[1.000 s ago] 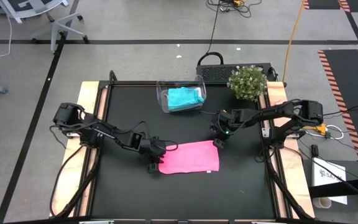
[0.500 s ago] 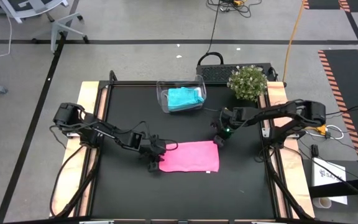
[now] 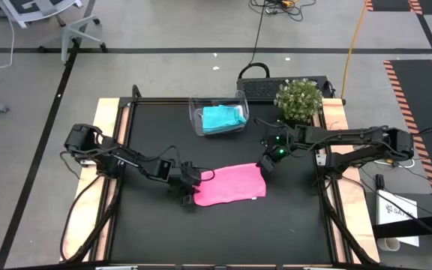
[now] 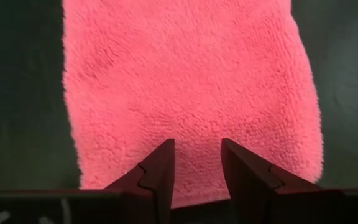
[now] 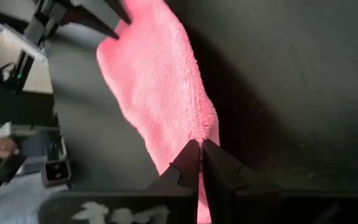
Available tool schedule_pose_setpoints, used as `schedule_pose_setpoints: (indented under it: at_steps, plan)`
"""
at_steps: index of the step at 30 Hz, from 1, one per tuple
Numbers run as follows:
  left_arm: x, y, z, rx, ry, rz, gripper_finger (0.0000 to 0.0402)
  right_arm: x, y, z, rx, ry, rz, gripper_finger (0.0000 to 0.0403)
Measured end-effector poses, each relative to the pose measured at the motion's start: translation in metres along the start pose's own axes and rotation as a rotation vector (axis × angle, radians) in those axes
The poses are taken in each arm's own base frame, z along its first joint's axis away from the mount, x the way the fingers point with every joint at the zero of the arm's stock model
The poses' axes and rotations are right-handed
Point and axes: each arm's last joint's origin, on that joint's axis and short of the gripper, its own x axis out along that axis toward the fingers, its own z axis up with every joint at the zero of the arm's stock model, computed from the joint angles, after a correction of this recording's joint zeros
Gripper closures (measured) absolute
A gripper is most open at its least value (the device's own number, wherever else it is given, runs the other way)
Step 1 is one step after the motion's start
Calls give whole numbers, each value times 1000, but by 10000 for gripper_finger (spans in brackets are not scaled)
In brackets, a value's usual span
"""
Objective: Fold microfiber towels
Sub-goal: Fold the pink microfiber cloth
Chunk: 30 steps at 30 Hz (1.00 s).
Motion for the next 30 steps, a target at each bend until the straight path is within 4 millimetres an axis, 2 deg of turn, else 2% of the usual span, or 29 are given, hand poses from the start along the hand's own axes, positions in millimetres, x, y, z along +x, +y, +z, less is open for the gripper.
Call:
schedule_pose_setpoints:
  at_steps: [6, 15, 25, 30]
  plan:
    - [1, 7, 9, -15, -81, 34, 268, 3, -2, 0, 11, 9, -15, 402]
    - [26, 10, 3, -8, -49, -43, 268, 3, -9, 4, 19, -12, -57, 402]
    - [27, 15, 7, 5, -103, -35, 268, -8, -26, 14, 43, -67, -90, 403]
    - [27, 21, 8, 25, -100, -16, 268, -9, -25, 17, 76, -65, -37, 403]
